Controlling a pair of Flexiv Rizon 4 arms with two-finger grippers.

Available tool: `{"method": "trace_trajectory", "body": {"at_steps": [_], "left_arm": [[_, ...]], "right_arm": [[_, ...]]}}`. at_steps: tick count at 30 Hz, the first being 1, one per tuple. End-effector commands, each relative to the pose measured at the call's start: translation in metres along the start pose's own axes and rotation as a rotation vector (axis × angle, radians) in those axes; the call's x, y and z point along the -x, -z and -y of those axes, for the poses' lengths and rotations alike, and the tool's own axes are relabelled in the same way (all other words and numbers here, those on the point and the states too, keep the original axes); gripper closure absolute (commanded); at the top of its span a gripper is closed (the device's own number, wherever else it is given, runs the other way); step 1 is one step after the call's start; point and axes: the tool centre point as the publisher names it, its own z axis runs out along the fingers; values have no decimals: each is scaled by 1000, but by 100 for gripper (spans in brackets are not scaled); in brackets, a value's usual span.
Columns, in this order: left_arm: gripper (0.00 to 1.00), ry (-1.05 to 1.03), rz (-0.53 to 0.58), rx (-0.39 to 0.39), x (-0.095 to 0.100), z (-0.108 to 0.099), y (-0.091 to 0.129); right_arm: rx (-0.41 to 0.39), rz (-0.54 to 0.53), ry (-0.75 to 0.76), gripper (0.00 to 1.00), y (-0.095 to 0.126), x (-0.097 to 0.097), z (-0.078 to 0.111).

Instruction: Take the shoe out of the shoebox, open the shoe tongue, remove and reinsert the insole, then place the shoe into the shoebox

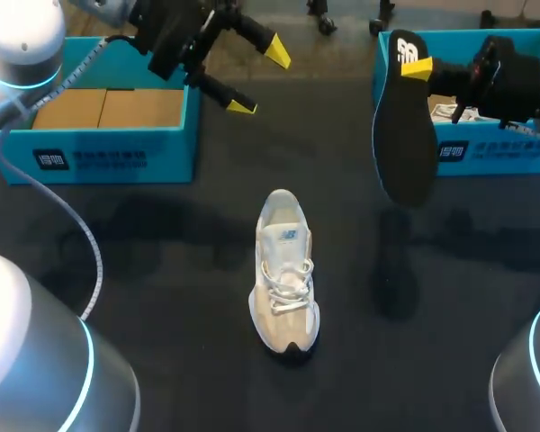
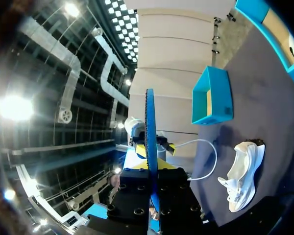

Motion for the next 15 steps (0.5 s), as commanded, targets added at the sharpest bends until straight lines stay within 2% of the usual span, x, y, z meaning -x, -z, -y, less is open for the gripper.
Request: {"method": "trace_trajectory", "body": {"at_steps": [1, 10, 15], "left_arm": [[0, -60, 90, 33, -5, 9, 3], [0, -171, 274, 161, -12, 18, 0], [0, -145, 355, 181, -17, 23, -8]], "right_arm": [[18, -7, -34, 100, -3, 2, -4], [90, -8, -167, 100, -17, 6, -18], [108, -6, -213, 100, -23, 8, -23]]}}
